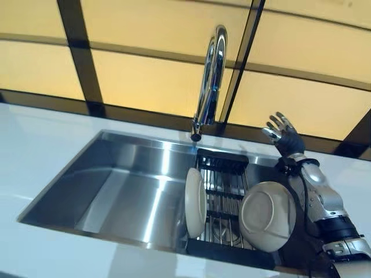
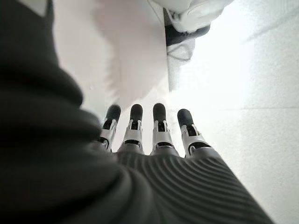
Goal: Take plates into dishwasher
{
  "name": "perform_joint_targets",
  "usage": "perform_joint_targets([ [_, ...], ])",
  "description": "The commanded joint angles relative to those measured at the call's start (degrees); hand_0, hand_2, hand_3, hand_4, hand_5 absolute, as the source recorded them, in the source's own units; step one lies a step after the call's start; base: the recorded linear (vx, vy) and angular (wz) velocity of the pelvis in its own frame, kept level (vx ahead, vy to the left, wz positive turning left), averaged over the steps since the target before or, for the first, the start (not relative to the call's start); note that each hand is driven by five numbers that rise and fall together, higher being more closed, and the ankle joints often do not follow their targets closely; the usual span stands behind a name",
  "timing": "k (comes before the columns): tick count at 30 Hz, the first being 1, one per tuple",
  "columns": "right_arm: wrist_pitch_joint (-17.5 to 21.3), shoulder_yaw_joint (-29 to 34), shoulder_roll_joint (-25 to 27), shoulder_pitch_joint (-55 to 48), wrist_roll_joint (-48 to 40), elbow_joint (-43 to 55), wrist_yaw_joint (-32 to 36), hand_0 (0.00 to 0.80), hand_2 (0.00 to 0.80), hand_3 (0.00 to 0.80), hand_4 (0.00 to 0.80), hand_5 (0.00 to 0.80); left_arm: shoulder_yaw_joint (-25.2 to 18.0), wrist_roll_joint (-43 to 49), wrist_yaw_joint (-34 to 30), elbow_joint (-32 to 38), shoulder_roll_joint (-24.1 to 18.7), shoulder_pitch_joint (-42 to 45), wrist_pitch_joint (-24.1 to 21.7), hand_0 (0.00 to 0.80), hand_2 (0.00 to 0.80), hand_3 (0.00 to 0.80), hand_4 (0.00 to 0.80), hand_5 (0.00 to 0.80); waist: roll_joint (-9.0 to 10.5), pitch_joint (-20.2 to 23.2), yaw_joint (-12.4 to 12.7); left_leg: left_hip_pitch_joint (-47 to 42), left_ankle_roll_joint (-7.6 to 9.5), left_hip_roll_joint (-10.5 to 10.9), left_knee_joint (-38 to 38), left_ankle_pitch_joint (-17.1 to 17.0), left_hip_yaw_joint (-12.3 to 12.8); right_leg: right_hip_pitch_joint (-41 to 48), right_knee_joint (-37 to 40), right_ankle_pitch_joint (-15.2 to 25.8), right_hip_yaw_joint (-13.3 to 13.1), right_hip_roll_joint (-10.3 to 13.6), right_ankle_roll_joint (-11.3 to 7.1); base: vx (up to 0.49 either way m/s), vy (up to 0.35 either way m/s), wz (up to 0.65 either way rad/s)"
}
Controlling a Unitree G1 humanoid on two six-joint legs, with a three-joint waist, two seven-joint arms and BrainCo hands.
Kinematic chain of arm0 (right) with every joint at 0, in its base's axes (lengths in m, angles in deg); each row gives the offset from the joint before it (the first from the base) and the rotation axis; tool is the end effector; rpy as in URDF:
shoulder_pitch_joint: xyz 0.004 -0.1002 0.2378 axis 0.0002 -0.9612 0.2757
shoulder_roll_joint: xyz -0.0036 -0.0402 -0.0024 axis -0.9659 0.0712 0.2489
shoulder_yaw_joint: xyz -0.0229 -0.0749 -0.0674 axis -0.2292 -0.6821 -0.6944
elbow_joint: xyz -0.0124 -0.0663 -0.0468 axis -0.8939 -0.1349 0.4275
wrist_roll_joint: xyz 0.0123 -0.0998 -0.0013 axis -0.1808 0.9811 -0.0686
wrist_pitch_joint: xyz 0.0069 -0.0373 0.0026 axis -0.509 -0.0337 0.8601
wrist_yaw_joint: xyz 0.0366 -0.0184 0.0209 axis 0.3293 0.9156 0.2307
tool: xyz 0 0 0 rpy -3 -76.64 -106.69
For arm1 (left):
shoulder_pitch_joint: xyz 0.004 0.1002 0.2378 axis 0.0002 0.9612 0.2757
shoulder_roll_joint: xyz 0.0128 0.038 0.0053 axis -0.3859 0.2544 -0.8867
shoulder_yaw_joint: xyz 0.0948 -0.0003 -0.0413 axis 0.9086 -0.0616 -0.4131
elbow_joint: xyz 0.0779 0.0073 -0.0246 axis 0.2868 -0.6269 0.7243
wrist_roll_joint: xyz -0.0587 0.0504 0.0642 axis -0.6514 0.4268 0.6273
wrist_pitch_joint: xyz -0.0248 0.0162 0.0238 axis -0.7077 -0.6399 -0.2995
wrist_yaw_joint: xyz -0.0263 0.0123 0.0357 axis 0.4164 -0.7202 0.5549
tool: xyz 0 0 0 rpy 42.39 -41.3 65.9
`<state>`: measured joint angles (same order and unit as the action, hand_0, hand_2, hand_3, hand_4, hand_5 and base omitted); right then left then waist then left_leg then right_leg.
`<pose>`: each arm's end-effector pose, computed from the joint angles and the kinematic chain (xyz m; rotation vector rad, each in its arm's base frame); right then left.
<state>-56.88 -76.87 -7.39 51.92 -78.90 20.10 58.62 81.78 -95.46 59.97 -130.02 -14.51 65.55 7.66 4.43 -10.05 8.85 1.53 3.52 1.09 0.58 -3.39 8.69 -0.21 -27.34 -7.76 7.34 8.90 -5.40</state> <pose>0.3018 -0.2369 0.1940 0.1594 -0.3363 0.0433 0.0904 0.2535 -0.1013 0.3945 1.0890 0.0421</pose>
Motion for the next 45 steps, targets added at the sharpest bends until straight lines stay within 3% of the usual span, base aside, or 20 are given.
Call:
perform_joint_targets([
  [1,3.38,-0.47,1.88,0.36,-1.75,1.49,-1.22,0.0,0.0,0.0,0.0,0.0,-1.37,-1.38,0.78,-2.24,-0.17,-1.51,-0.86,0.0,0.0,0.0,0.0,0.0,0.13,6.08,-2.87,2.29,-1.67,0.98,-1.02,-0.73,-8.66,-1.85,15.86,11.53,0.57,-0.61,1.07,0.041,-0.054,-0.29],
  [4,3.31,-0.67,1.52,-0.3,-1.3,2.83,-1.95,0.0,0.0,0.0,0.0,0.0,-2.03,-1.62,0.97,-2.4,0.18,-1.55,-0.77,0.0,0.0,0.0,0.0,0.0,0.25,5.36,-3.94,0.88,-1.94,1.23,-1.28,0.25,-8.64,-3.41,18.01,13.22,-0.2,-1.3,0.38,0.026,-0.033,-0.8],
  [10,1.24,-0.82,1.24,-0.38,-1.32,2.67,-3.32,0.0,0.0,0.0,0.0,0.0,-2.74,0.63,1.3,-3.16,1.71,-0.27,0.17,0.0,0.0,0.0,0.0,0.0,1.02,6.03,-3.79,-1.22,-2.24,0.55,-1.71,1.83,-8.5,0.34,24.78,10.69,0.26,-2.45,0.02,0.066,-0.082,-0.49],
  [21,-1.19,-0.66,1.85,-1.68,-0.11,2.59,-1.54,0.0,0.0,0.0,0.0,0.0,-1.27,1.53,0.55,-2.37,2.64,0.34,-0.64,0.0,0.0,0.0,0.0,0.0,1.53,6.77,-3.93,-2.65,-2.92,0.09,-3.65,1.83,-9.22,2.62,28.02,10.42,0.02,-3.6,0.71,0.027,-0.068,0.06],
  [26,-6.64,-2.28,3.39,-2.09,2.09,2.35,2.68,0.0,0.0,0.0,0.0,0.0,-0.73,1.91,0.46,-2.22,2.47,0.52,-0.55,0.0,0.0,0.0,0.0,0.0,1.51,6.67,-4.11,-2.91,-3.37,-0.24,-4.53,1.35,-9.29,2.86,28.42,10.28,0.39,-3.83,0.9,0.014,-0.043,0.11],
  [28,-10.5,-2.65,5.17,-2.76,2.25,2.04,5.43,0.0,0.0,0.0,0.0,0.0,-0.92,2.45,0.49,-2.11,2.1,0.52,-0.4,0.0,0.0,0.0,0.0,0.0,1.75,6.63,-4.35,-2.96,-3.59,-0.39,-4.82,1.26,-9.3,3.09,28.72,10.17,0.64,-4.03,1.01,0.018,-0.051,0.05],
  [34,-12.25,-2.88,7.88,-3.49,1.08,3.27,6.55,0.0,0.0,0.0,0.0,0.0,-1.48,2.7,0.2,-1.46,1.27,0.3,0.31,0.0,0.0,0.0,0.0,0.0,2.4,6.23,-4.93,-2.88,-4.03,-0.8,-5.52,0.83,-8.68,3.0,28.92,10.21,1.59,-4.48,1.11,-0.013,-0.045,0.07],
  [38,-17.09,-3.03,10.21,-4.26,3.43,3.66,10.33,0.0,0.0,0.0,0.0,0.0,-1.53,3.03,0.1,-1.28,1.17,0.51,-0.29,0.0,0.0,0.0,0.0,0.0,2.68,6.21,-5.37,-2.48,-4.43,-1.12,-5.58,0.62,-8.65,3.26,29.07,9.98,1.95,-4.78,1.24,-0.003,-0.008,0.01],
  [45,-20.91,-3.85,12.46,-6.09,4.58,2.28,14.19,0.0,0.0,0.0,0.0,0.0,-1.66,2.89,0.26,-1.09,1.22,0.58,-0.55,0.0,0.0,0.0,0.0,0.0,3.18,6.06,-5.65,-2.58,-4.36,-1.22,-5.58,0.67,-8.49,3.41,28.74,9.44,2.19,-4.99,1.58,-0.001,-0.008,0.01],
])
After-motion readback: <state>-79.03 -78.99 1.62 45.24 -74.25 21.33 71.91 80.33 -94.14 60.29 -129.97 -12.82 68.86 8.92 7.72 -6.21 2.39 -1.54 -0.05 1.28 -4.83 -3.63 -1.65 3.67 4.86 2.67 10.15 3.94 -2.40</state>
